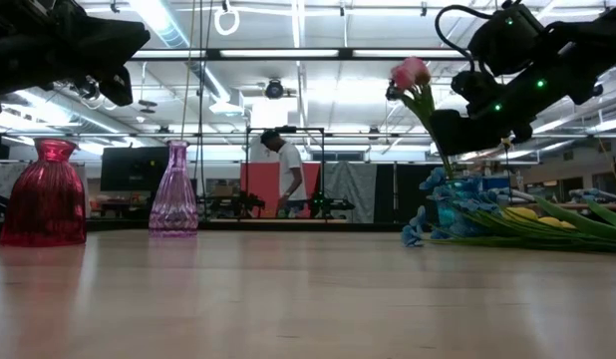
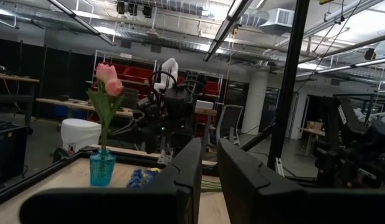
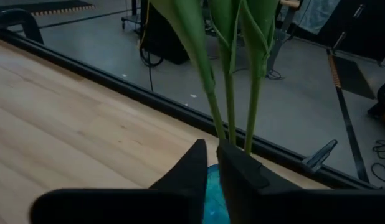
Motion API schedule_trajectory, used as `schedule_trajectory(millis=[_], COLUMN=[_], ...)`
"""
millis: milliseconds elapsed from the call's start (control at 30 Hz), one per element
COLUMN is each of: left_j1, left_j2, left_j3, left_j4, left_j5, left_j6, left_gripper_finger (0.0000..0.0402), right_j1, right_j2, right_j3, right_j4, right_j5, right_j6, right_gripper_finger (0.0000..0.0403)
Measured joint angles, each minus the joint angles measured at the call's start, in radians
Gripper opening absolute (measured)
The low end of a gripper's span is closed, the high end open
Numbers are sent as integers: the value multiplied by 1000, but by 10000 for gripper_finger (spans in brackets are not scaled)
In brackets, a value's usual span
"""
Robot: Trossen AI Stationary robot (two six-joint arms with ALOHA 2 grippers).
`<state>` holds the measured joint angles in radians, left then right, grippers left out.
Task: Sort flowers into vase by color
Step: Put the pink flower into the blue vase, then put the left yellow flower into the pink vase
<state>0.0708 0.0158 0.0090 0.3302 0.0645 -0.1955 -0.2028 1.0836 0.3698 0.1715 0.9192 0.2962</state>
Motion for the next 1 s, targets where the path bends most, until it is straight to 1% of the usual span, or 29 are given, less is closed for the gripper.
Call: schedule_trajectory(millis=[233,367,567,1000], left_j1=[0,0,0,0], left_j2=[0,0,0,0], left_j3=[0,0,0,0], left_j4=[0,-1,-5,-4], left_j5=[0,0,0,0], left_j6=[0,0,0,4], left_gripper_finger=[56,56,56,56], right_j1=[0,0,0,2], right_j2=[0,0,0,0], right_j3=[0,0,0,0], right_j4=[2,6,14,14], right_j5=[-10,-34,-55,-118], right_j6=[17,18,17,19], right_gripper_finger=[120,141,150,150])
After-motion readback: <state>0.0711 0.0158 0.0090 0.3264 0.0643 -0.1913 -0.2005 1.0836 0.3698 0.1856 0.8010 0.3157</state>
